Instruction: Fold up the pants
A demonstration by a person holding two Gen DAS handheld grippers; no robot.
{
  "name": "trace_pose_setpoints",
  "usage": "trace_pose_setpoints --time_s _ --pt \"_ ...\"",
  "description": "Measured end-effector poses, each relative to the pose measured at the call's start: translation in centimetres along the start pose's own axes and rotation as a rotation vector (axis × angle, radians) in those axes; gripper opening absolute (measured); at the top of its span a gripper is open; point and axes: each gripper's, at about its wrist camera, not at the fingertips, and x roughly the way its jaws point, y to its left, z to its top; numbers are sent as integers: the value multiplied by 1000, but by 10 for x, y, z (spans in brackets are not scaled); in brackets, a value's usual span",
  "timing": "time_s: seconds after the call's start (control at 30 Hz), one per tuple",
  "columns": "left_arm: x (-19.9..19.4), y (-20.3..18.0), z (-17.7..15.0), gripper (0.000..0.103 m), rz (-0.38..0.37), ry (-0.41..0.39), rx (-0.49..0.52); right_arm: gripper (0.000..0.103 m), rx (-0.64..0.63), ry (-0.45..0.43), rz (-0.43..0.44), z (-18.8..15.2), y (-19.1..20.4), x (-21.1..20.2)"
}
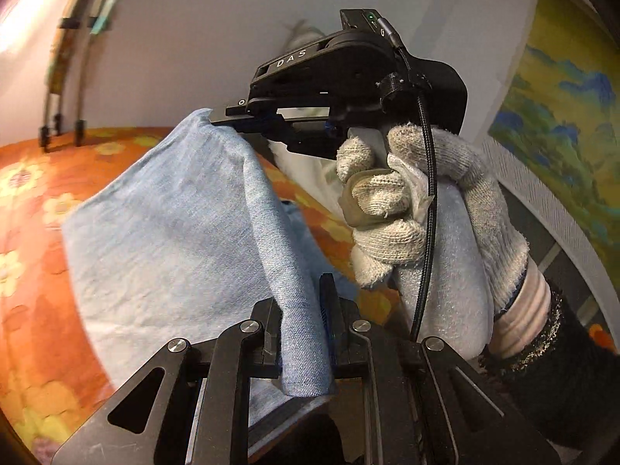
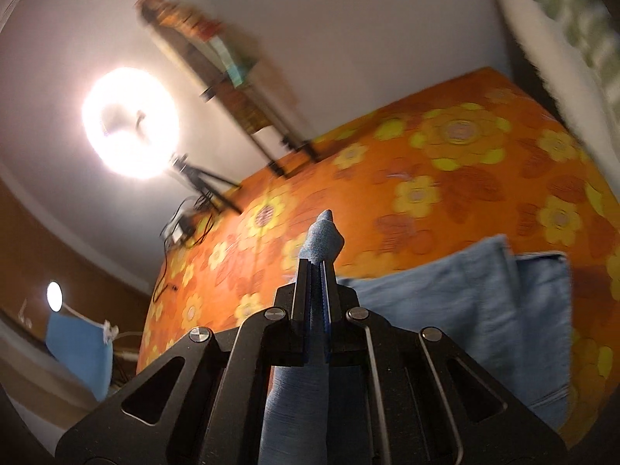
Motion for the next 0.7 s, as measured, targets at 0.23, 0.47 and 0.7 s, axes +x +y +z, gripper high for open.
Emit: trace_pose_setpoints --time_s 0.23,0.47,0.7 --pt "44 -16 5 13 -7 45 27 5 68 -12 -35 9 -60 -15" --pt "67 -16 5 13 14 78 27 5 89 13 -61 12 -93 -7" --pt "84 -33 -1 13 20 93 37 5 91 19 -77 15 -109 -4"
